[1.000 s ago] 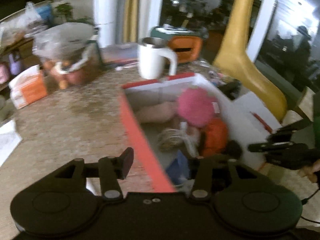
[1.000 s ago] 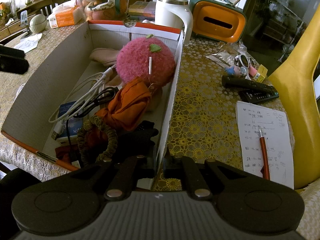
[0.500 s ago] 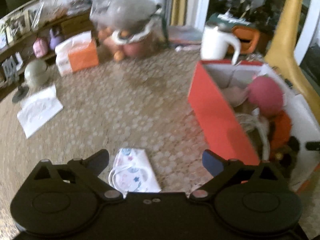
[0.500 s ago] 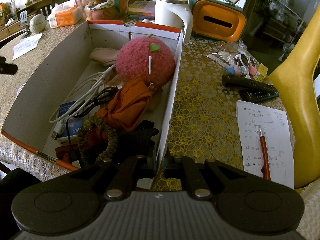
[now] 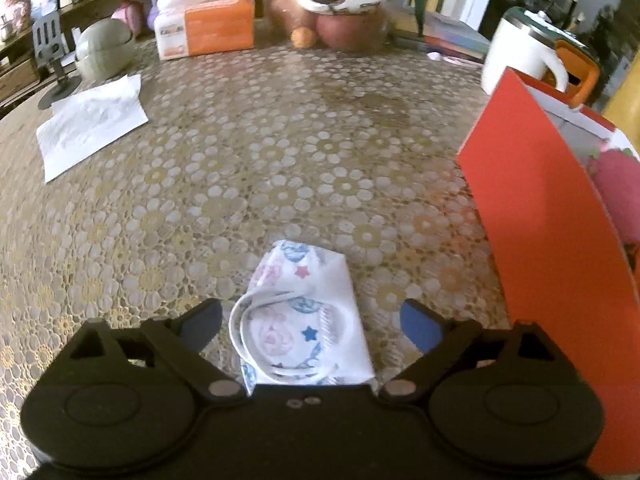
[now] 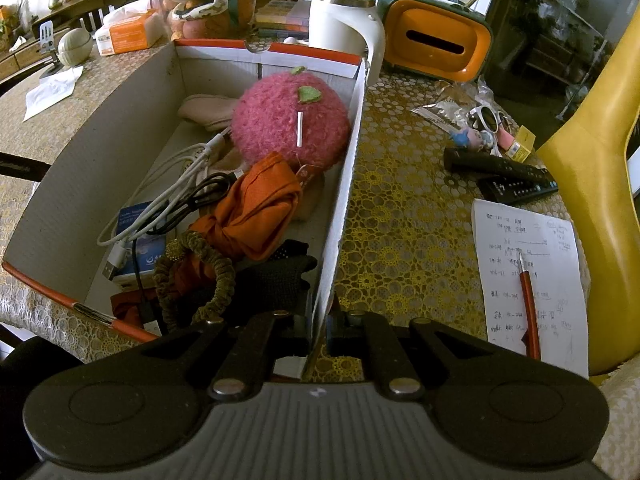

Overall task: Organize objects
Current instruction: 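Move the left gripper back and grasp the white printed pouch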

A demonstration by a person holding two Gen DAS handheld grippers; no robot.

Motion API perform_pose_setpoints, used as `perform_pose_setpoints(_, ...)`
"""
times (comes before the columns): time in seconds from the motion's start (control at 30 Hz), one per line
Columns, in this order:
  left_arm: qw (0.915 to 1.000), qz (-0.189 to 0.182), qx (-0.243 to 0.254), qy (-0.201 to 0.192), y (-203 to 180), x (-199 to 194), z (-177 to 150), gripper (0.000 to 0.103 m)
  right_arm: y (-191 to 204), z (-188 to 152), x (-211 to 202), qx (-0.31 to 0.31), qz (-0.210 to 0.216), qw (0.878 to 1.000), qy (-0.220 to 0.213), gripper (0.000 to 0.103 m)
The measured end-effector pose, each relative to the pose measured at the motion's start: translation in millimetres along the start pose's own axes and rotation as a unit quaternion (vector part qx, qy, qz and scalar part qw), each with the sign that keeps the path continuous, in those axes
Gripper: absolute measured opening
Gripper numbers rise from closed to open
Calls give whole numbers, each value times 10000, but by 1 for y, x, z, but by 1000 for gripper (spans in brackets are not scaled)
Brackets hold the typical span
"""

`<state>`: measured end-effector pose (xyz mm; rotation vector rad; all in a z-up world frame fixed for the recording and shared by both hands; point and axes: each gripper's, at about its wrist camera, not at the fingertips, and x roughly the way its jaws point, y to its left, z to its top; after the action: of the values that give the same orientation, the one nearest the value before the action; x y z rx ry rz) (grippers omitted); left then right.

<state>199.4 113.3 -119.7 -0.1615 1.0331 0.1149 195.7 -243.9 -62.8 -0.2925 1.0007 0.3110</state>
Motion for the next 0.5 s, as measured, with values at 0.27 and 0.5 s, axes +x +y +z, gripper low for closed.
perform_pose_setpoints(0.27,9992,348,135,-111,-3,2,-6,67,0,0,0,2,-1,10000,1,6)
perform_pose_setpoints(0.5,9988,263,362,-194,-11,-4,-6,12,0,0,0,-2,0,10000,1,6)
